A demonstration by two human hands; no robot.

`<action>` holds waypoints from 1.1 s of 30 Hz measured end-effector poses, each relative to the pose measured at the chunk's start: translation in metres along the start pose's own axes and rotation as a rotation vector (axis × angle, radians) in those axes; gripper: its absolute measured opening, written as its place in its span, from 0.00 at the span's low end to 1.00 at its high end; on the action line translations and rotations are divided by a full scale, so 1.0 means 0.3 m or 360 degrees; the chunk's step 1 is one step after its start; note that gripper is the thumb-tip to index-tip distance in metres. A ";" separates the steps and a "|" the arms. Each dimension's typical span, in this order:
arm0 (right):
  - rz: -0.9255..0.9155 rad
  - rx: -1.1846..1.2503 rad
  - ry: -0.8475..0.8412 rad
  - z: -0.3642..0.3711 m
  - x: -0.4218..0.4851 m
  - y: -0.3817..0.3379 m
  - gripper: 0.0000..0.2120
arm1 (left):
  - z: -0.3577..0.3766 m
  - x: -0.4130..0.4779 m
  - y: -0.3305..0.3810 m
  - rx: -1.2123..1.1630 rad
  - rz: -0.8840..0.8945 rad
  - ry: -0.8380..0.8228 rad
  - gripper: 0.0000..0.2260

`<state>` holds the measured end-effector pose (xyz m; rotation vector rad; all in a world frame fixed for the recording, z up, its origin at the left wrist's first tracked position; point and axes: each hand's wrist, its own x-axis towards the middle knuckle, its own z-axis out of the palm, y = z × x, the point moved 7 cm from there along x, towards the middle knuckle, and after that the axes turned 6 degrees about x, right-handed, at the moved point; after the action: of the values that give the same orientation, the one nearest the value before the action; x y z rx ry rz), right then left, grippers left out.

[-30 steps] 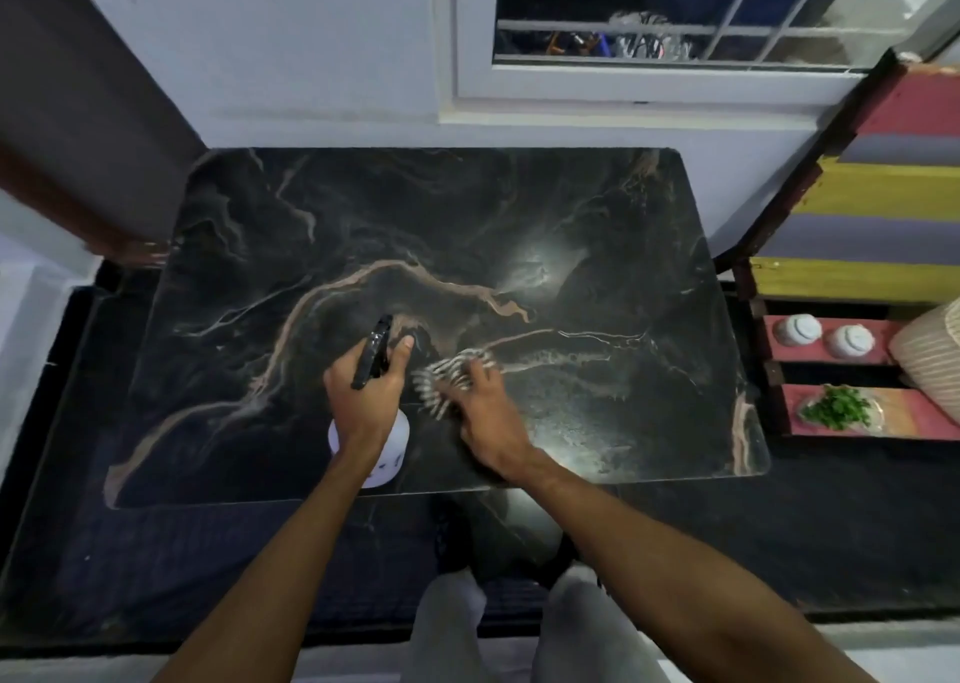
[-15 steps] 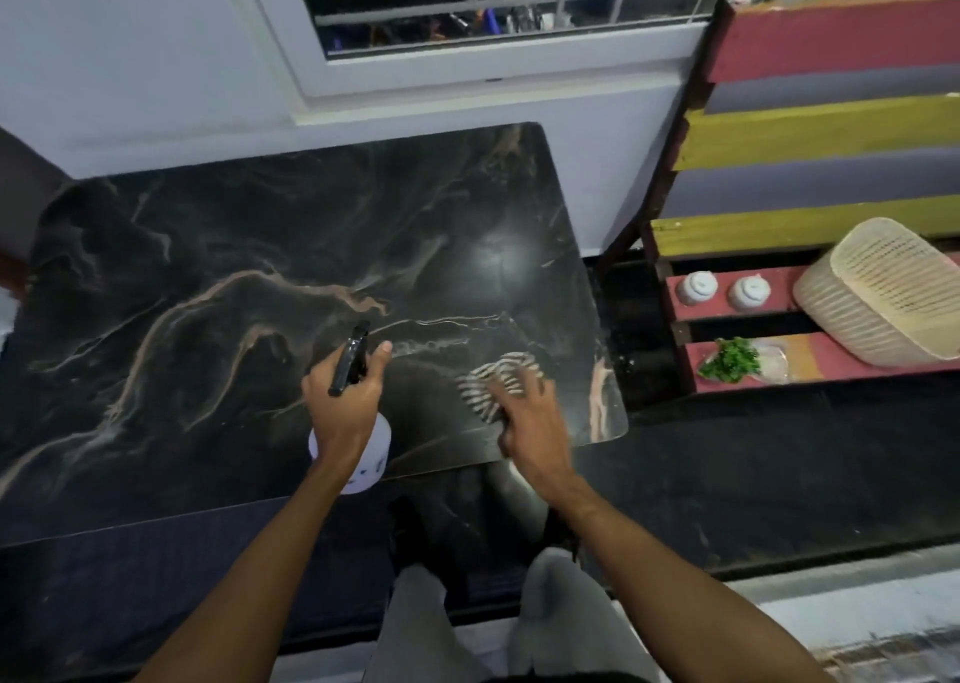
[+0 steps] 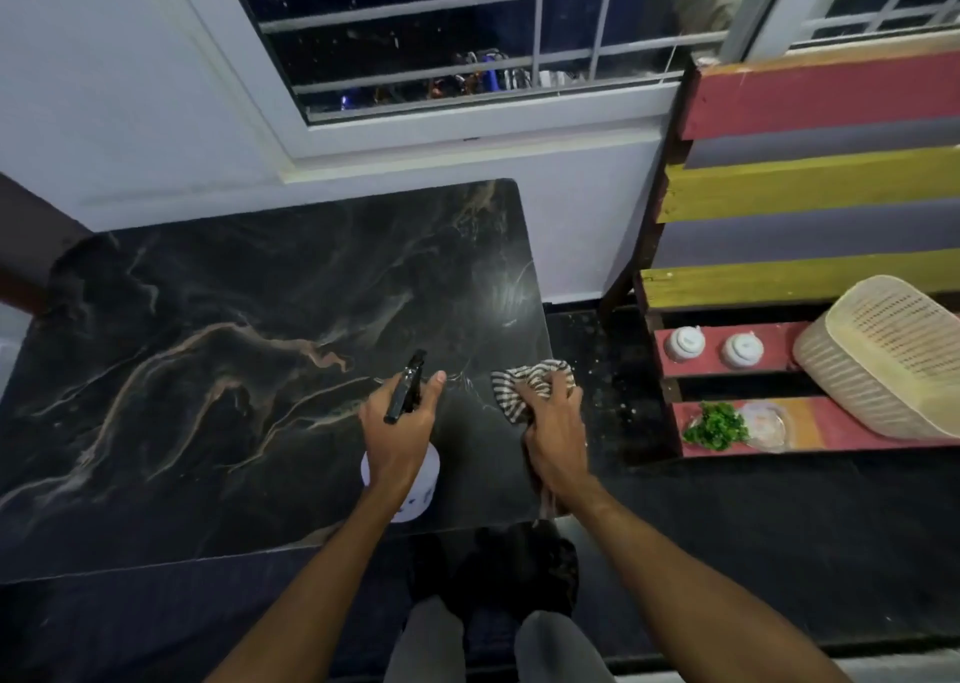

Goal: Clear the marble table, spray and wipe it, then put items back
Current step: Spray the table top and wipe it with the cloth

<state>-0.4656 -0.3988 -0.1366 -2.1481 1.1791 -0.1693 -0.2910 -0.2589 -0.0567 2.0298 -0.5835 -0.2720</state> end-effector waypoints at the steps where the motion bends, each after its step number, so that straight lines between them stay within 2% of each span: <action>1: -0.0076 -0.0045 -0.0043 0.023 0.008 -0.019 0.33 | 0.002 0.021 0.005 0.0011 0.0009 0.0008 0.24; 4: -0.0245 -0.0111 -0.0094 0.043 0.069 -0.042 0.36 | 0.003 0.088 0.005 0.0012 0.0040 -0.0008 0.25; 7: -0.0004 0.0042 0.0081 0.027 0.212 -0.069 0.35 | -0.001 0.175 -0.016 0.0003 0.0017 0.0009 0.24; 8: -0.0004 0.0053 0.0091 0.039 0.237 -0.113 0.35 | -0.002 0.206 -0.020 -0.0011 0.0010 0.0001 0.25; 12: -0.0411 -0.0044 -0.0081 0.131 0.320 -0.264 0.34 | -0.022 0.366 -0.046 -0.0072 0.0007 -0.0001 0.26; 13: -0.0366 -0.0021 -0.0035 0.116 0.378 -0.260 0.33 | -0.031 0.413 -0.052 -0.0090 0.0016 0.0015 0.26; 16: 0.0043 0.0067 0.0275 0.071 0.562 -0.237 0.34 | -0.061 0.557 -0.094 -0.0080 -0.0031 0.0049 0.24; 17: 0.0040 0.0017 0.0277 0.090 0.606 -0.278 0.34 | -0.073 0.607 -0.106 -0.0091 -0.0036 0.0065 0.24; 21: -0.0508 -0.0139 -0.0027 0.206 0.800 -0.515 0.32 | -0.107 0.779 -0.111 -0.0087 0.0069 0.0075 0.25; 23: -0.0578 -0.0210 -0.0032 0.197 0.976 -0.568 0.32 | -0.113 0.852 -0.117 -0.0109 0.0116 0.0070 0.24; 28: -0.0206 -0.0348 0.0153 0.031 1.288 -0.458 0.33 | -0.120 0.931 -0.131 -0.0205 0.0161 0.0117 0.23; 33: -0.0082 -0.0289 0.0132 0.032 1.056 -0.376 0.38 | -0.087 0.882 -0.123 -0.0220 0.0090 0.0004 0.23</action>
<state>-0.1980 -0.6026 -0.1374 -2.3512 1.2276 -0.1819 -0.0418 -0.3583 -0.0631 1.8776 -0.6034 -0.2686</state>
